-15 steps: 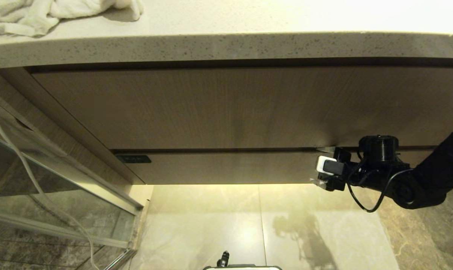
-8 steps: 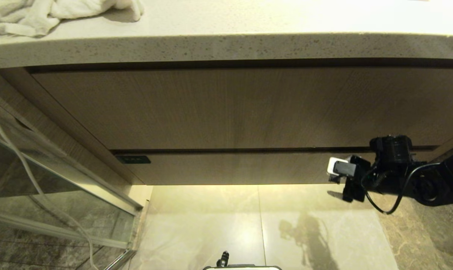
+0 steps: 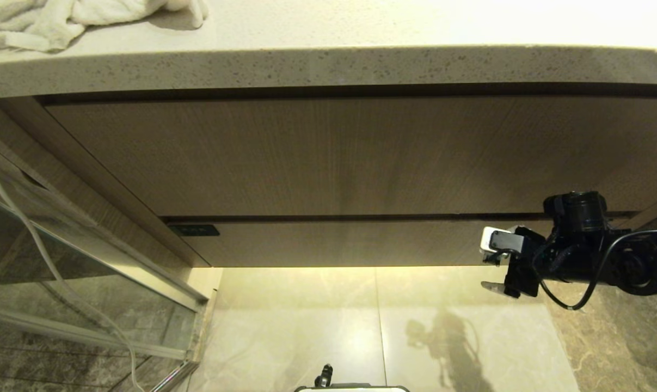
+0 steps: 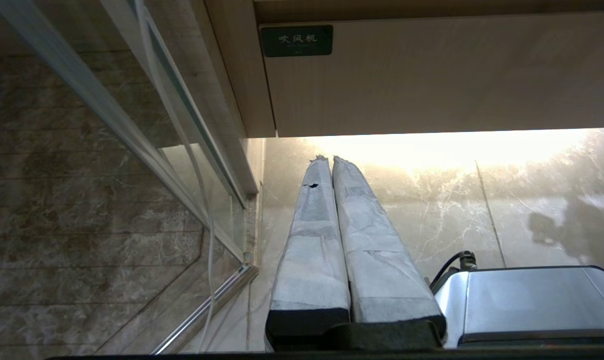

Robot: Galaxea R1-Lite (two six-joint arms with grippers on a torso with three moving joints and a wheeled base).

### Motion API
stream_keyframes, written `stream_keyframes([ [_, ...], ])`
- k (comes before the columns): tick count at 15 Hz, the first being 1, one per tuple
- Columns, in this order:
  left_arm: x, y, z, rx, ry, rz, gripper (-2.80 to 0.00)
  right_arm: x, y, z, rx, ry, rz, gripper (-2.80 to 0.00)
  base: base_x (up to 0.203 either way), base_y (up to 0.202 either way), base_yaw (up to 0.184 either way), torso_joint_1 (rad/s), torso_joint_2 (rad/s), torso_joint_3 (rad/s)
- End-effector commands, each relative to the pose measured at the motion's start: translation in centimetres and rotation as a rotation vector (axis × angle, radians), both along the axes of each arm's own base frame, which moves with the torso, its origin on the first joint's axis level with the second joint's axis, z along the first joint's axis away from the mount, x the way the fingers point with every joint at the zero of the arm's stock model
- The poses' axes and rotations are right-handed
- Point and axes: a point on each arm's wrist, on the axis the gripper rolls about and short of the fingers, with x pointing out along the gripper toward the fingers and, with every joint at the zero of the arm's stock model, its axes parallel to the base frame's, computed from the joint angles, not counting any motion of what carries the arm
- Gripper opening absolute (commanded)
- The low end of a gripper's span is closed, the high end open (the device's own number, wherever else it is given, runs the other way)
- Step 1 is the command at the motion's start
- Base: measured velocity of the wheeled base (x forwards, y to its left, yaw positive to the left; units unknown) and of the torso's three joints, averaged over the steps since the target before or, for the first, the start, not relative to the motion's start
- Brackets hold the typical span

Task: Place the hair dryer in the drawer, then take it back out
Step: Pull open the drawer

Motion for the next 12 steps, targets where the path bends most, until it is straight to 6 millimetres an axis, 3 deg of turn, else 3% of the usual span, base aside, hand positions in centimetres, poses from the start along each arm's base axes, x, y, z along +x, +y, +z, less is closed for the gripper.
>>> stream_keyframes([
  [1,0.0,0.0,0.0,-0.001,0.003,0.0,-2.8,-1.1,-0.1,1.4,0.002,-0.058,0.014,0.0,0.0,0.0,0.0,0.0,0.0,0.0],
  [5,0.0,0.0,0.0,-0.001,0.003,0.0,-2.8,-3.4,0.4,0.6,0.044,-0.14,0.19,0.0,0.0,0.0,0.0,0.0,0.0,0.0],
  [12,0.0,0.0,0.0,-0.001,0.003,0.0,-2.8,-2.5,1.0,-0.3,0.062,-0.161,0.278,0.0,0.0,0.0,0.0,0.0,0.0,0.0],
])
